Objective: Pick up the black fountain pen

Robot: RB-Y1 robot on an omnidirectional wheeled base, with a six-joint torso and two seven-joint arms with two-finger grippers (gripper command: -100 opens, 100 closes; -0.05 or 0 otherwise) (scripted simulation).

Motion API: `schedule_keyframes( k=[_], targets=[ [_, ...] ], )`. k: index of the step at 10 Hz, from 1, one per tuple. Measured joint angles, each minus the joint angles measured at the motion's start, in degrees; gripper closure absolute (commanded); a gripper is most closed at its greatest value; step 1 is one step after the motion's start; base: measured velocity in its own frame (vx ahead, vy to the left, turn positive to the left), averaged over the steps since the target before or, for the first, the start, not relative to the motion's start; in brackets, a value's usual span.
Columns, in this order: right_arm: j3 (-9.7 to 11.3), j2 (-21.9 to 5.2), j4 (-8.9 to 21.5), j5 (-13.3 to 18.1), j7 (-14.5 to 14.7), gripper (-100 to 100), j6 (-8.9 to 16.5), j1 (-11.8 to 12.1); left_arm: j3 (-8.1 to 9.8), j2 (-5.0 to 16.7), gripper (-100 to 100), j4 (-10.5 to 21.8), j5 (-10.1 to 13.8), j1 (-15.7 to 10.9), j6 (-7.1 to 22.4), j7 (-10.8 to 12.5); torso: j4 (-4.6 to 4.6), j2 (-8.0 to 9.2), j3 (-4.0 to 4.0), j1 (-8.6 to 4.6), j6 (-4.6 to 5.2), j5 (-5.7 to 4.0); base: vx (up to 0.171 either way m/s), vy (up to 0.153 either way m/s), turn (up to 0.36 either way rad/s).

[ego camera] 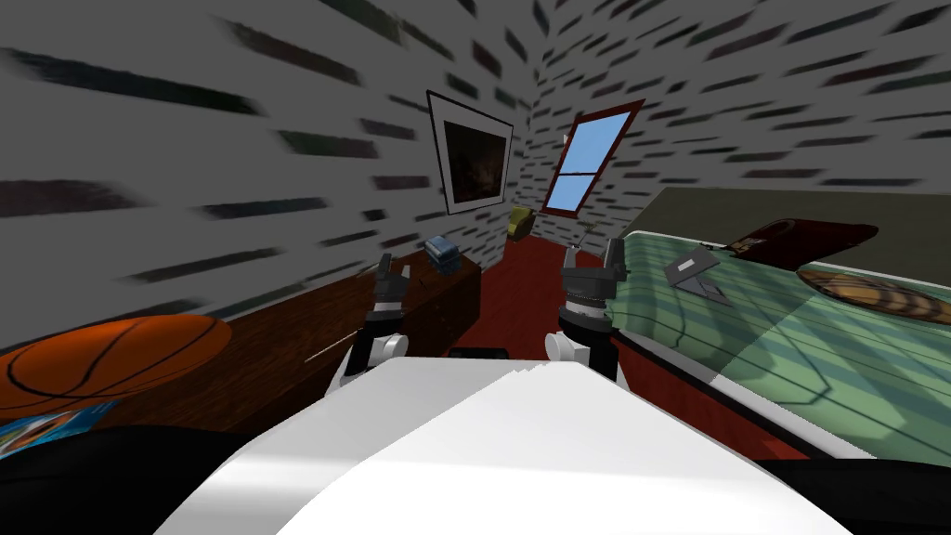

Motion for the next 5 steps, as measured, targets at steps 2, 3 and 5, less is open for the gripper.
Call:
schedule_keyframes(
  k=[2,3,5],
  targets=[
    [0.00,0.00,0.00,0.00,0.00,0,0.00,0.00,0.07,1.76,-100,-0.14,0.91,-0.75,2.79,-0.76,0.00,-0.04,-0.02,-0.04,0.00,-0.01,-0.098,-0.002,-0.034],
    [0.00,0.00,0.00,0.00,0.00,0,0.00,0.00,0.47,3.52,-100,-0.16,1.96,-1.25,4.44,-1.18,0.01,0.03,0.02,-0.05,0.00,-0.01,-0.083,-0.001,-0.012],
    [0.00,0.00,0.00,0.00,0.00,0,0.00,0.00,0.90,5.49,-100,-0.32,3.24,-2.01,7.46,-1.79,-0.01,-0.06,-0.03,-0.02,0.00,0.00,-0.073,0.004,-0.019]
  ],
)
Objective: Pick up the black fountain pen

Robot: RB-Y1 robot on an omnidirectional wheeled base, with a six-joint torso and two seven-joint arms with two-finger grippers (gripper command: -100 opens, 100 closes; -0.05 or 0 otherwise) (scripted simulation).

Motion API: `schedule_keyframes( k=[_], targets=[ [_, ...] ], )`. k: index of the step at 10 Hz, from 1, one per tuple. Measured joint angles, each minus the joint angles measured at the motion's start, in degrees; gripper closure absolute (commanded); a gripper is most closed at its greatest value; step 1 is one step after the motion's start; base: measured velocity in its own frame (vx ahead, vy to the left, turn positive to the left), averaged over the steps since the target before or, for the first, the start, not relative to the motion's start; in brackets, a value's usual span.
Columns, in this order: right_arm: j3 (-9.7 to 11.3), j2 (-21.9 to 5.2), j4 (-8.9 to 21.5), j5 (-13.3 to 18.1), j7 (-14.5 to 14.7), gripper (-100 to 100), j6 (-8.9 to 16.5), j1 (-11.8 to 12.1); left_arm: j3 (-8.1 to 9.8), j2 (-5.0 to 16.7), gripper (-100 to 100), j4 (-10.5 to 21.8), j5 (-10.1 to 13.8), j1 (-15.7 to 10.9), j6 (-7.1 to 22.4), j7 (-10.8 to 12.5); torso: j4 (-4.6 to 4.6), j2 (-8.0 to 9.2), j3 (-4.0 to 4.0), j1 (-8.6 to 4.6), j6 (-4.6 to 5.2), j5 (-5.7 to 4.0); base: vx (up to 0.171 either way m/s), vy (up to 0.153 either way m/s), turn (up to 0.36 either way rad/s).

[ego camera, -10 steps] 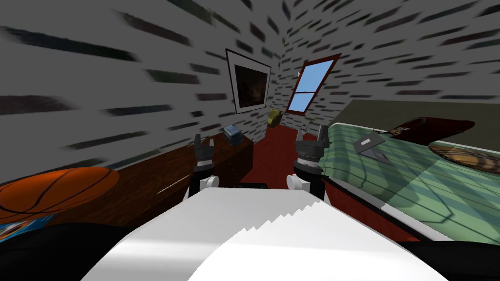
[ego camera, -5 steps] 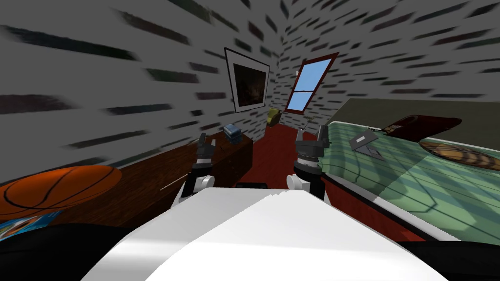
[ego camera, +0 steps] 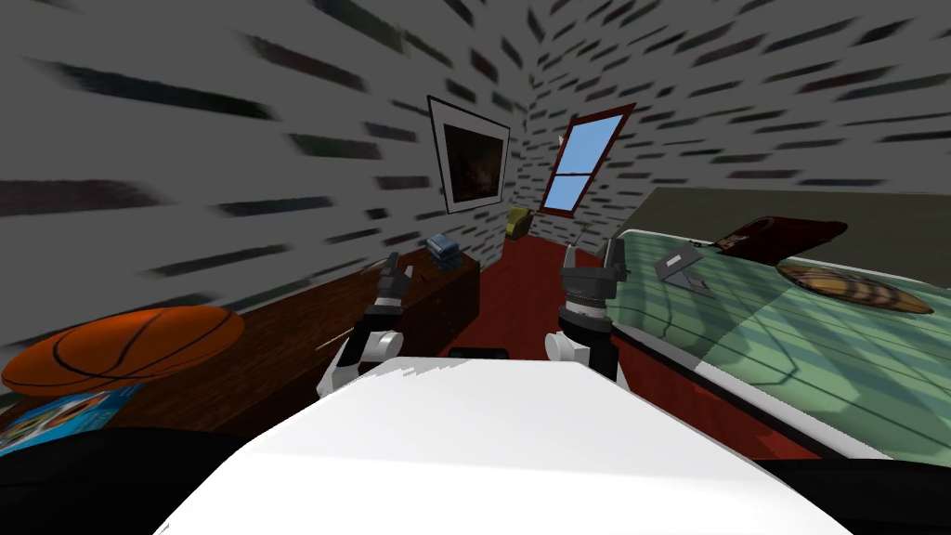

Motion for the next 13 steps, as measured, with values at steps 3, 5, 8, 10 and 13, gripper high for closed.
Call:
schedule_keyframes(
  k=[3,5,8,10,13],
  targets=[
    [0.00,0.00,0.00,0.00,0.00,0,0.00,0.00,0.56,2.52,-100,-0.27,1.75,-0.90,4.32,-0.88,-0.01,-0.05,-0.02,-0.05,-0.01,-0.01,-0.081,-0.006,-0.026],
    [0.00,0.00,0.00,0.00,0.00,0,0.00,0.00,0.91,4.34,-100,-0.54,3.09,-1.39,7.13,-1.56,0.00,0.00,0.01,-0.02,-0.01,0.00,-0.085,0.000,-0.024],
    [0.00,0.00,0.00,0.00,0.00,0,0.00,0.00,1.70,7.30,-100,-0.70,5.51,-2.99,12.03,-2.67,0.00,0.01,0.01,-0.04,0.00,-0.01,-0.081,-0.006,-0.026],
    [0.00,0.00,0.00,0.00,0.00,0,0.00,0.00,2.14,9.05,-100,-0.89,7.05,-3.59,15.30,-3.40,0.00,0.01,0.01,-0.01,0.00,0.00,-0.081,-0.003,-0.037],
    [0.00,0.00,0.00,0.00,0.00,0,0.00,0.00,2.67,11.13,-100,-0.95,9.06,-4.74,20.48,-4.53,-0.01,-0.07,-0.03,-0.05,-0.01,-0.01,-0.073,-0.011,-0.041]
  ],
)
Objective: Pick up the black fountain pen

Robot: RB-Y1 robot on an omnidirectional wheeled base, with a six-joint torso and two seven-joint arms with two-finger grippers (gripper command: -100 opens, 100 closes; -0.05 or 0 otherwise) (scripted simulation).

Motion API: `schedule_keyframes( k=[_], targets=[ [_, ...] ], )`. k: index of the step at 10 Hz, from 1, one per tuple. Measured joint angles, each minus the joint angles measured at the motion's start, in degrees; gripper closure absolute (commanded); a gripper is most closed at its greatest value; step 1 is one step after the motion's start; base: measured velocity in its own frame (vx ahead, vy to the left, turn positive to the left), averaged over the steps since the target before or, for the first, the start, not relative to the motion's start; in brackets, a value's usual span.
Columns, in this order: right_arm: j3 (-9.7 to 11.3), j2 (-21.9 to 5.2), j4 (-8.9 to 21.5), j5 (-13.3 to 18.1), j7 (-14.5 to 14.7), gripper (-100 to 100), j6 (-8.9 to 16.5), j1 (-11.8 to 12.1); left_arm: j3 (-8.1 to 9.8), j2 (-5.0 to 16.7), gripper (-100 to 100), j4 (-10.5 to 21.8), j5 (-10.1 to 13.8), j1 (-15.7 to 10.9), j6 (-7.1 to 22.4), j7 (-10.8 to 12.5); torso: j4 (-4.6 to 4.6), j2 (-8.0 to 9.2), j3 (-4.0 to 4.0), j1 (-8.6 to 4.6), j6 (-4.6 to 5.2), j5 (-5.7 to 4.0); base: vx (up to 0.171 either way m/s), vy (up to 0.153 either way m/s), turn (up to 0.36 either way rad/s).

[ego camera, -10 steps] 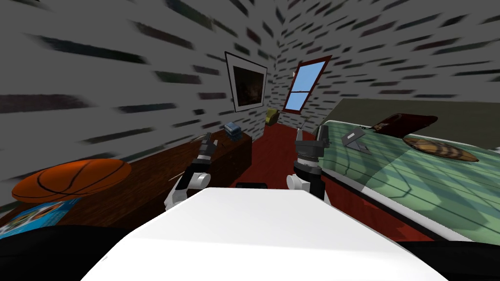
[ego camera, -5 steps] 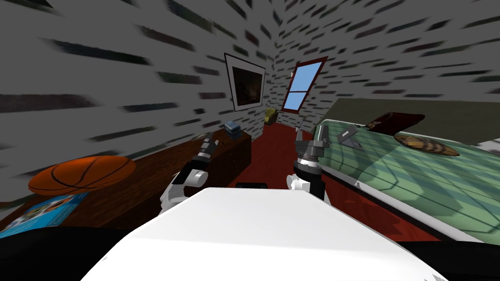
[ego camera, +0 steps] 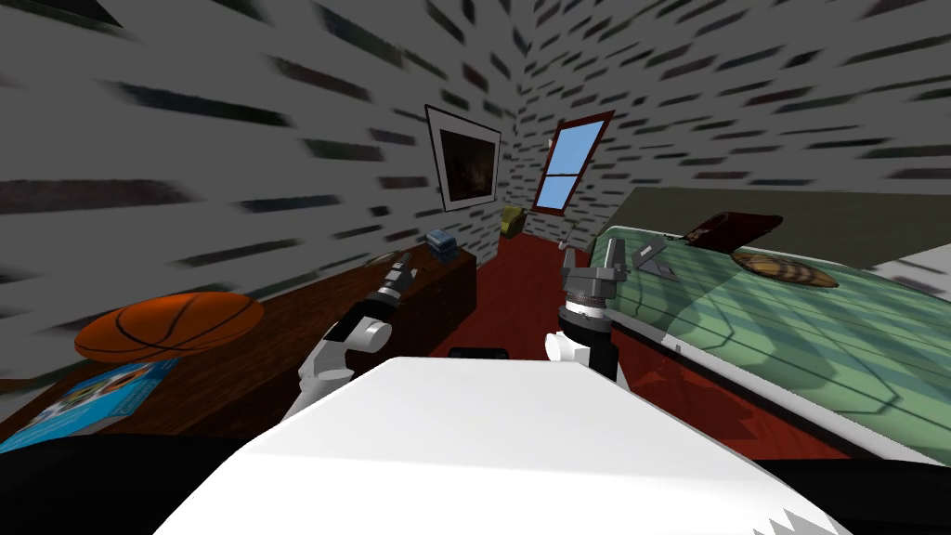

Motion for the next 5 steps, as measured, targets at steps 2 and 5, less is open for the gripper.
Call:
schedule_keyframes(
  k=[2,5],
  targets=[
    [0.00,0.00,0.00,0.00,0.00,0,0.00,0.00,0.48,1.70,-100,0.10,1.63,-0.70,3.31,-0.79,0.00,-0.02,-0.01,0.02,0.00,0.00,-0.044,-0.001,-0.013],
    [0.00,0.00,0.00,0.00,0.00,0,0.00,0.00,0.90,3.32,-100,0.48,3.24,-1.58,7.54,-1.60,-0.02,-0.10,-0.06,0.04,0.00,0.01,-0.048,-0.002,-0.057]
  ],
)
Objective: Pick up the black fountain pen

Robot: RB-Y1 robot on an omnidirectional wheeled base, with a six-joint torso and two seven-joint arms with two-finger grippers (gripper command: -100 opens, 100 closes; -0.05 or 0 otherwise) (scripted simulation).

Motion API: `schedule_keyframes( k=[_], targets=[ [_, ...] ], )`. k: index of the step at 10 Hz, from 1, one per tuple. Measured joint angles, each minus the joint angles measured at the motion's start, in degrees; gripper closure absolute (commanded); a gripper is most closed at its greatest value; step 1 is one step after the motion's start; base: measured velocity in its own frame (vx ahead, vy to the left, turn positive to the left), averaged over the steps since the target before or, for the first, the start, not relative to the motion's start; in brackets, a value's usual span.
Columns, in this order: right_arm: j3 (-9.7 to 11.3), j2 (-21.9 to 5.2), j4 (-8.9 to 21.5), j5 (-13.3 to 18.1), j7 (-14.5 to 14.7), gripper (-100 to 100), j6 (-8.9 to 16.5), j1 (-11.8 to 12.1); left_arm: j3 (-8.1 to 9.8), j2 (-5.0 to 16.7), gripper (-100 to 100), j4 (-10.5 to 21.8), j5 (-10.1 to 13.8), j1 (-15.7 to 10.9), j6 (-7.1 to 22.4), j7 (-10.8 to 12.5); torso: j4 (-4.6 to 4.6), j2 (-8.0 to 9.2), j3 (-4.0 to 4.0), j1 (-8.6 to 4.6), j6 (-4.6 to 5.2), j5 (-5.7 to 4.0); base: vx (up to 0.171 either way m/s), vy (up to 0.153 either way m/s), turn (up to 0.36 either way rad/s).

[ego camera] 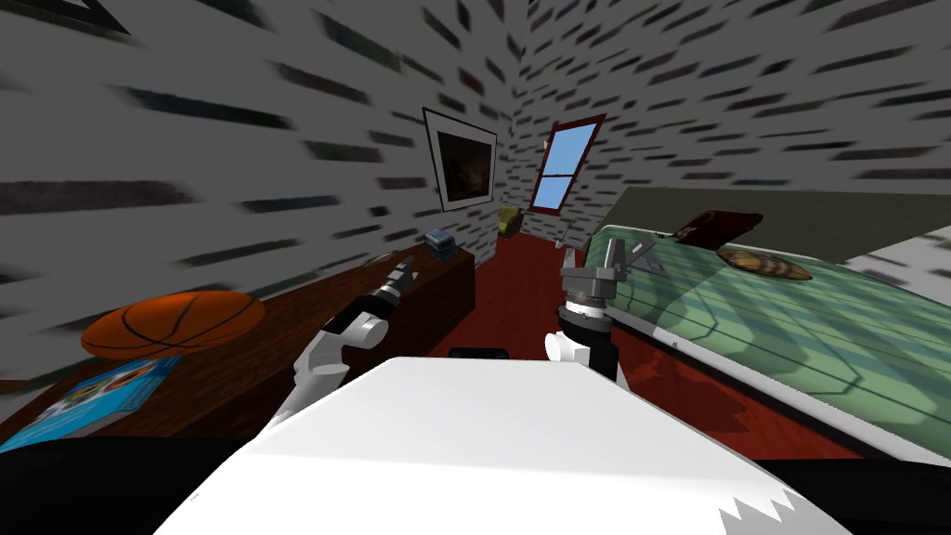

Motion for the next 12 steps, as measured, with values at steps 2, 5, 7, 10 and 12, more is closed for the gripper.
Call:
schedule_keyframes(
  k=[2,5,7,10,12],
  targets=[
    [0.00,0.00,0.00,0.00,0.00,0,0.00,0.00,0.52,1.67,-100,0.43,1.69,-0.85,3.14,-0.77,0.00,0.00,0.00,0.00,0.00,0.00,-0.028,-0.001,-0.014],
    [0.00,0.00,0.00,0.00,0.00,0,0.00,0.00,1.13,2.87,-100,0.25,3.03,-1.69,8.13,-1.51,-0.02,-0.09,-0.05,0.01,0.00,0.00,-0.022,0.000,-0.074],
    [0.00,0.00,0.00,0.00,0.00,0,0.00,0.00,1.46,4.56,-100,1.45,4.75,-2.57,11.58,-2.39,-0.03,-0.11,-0.06,0.02,0.00,0.01,-0.011,0.001,-0.018],
    [0.00,0.00,0.00,0.00,0.00,0,0.00,0.01,2.24,6.49,-100,2.08,6.72,-2.98,15.59,-3.13,-0.04,-0.18,-0.10,0.03,0.00,0.01,0.000,0.004,-0.049],
    [0.00,0.00,0.00,0.00,0.00,0,0.00,0.00,2.61,7.44,-100,2.53,7.68,-3.38,18.32,-3.55,-0.05,-0.21,-0.12,0.03,0.02,0.01,0.010,0.005,-0.085]
  ],
)
